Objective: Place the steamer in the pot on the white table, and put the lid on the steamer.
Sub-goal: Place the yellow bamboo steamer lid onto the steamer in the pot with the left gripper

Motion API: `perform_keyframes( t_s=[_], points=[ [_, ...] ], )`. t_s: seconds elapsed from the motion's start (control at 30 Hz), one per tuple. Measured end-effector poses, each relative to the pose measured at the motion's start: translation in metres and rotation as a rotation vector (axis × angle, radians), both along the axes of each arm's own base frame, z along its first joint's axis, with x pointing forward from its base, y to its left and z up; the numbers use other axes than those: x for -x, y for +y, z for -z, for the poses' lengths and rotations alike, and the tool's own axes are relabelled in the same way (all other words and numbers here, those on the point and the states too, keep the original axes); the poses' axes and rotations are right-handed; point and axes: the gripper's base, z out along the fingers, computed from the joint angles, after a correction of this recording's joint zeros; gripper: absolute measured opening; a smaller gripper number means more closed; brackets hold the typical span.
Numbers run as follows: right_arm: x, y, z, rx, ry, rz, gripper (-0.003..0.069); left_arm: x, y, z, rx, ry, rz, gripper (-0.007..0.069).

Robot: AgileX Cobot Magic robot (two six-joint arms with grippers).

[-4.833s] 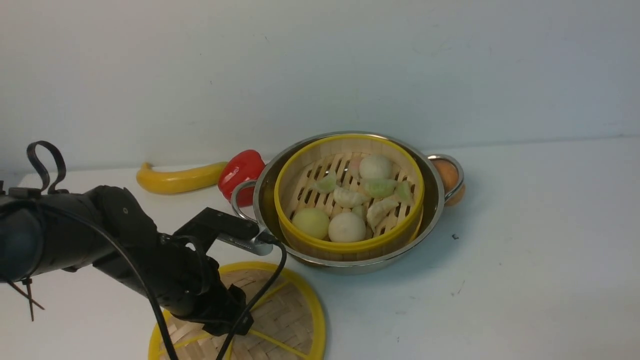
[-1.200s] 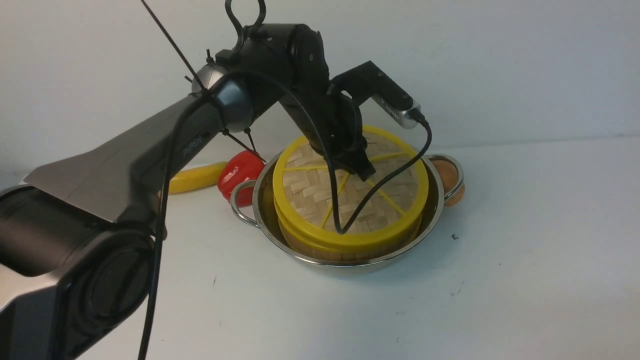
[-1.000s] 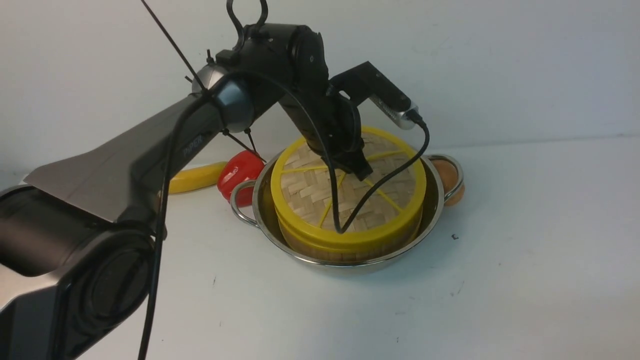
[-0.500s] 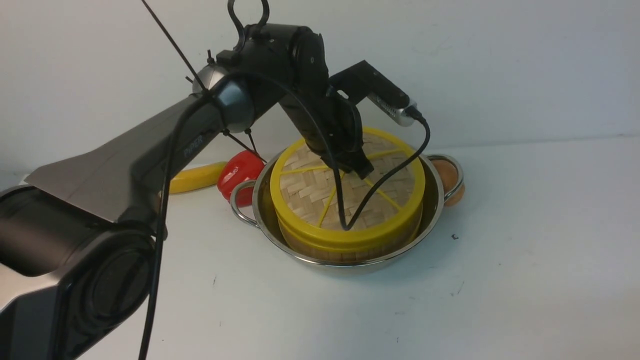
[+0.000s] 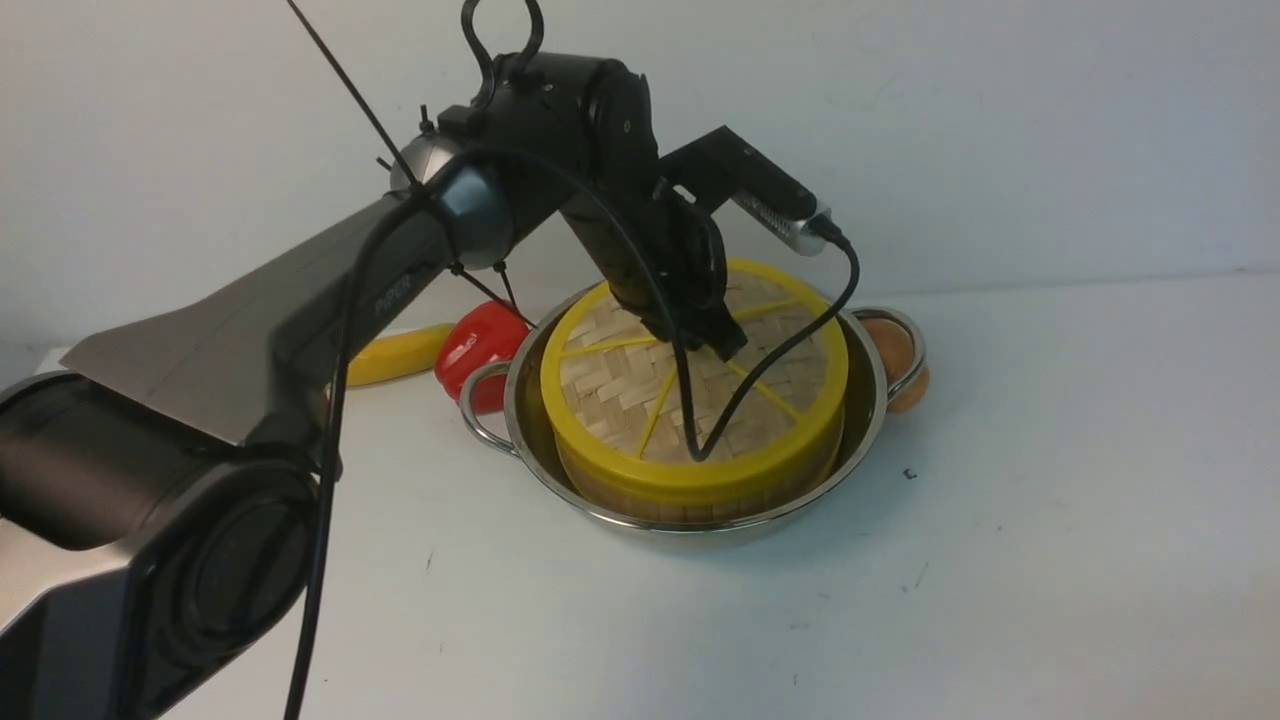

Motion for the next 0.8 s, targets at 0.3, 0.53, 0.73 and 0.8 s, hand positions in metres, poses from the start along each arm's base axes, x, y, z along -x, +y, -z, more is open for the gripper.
perform_keyframes(
  t_s=[0.3,0.53,0.73,0.8],
  points=[
    [0.0000,0.0000,0.0000,0.000,0.000,0.000,0.0249,-0.0016,-0.0007,0.0023,0.000,0.001,-0.003,0.0116],
    [0.0000,0.0000,0.0000,0.000,0.000,0.000,0.0249,-0.0008,-0.0010,0.0004,-0.008,0.005,0.001,0.0132],
    [0.0000,0.0000,0.0000,0.000,0.000,0.000,0.0249,0.0003,0.0009,0.0014,-0.033,0.018,0.005,0.0321],
    [0.0000,0.0000,0.0000,0.000,0.000,0.000,0.0249,0.0005,0.0016,-0.0001,-0.039,0.013,0.005,0.0448]
  ],
)
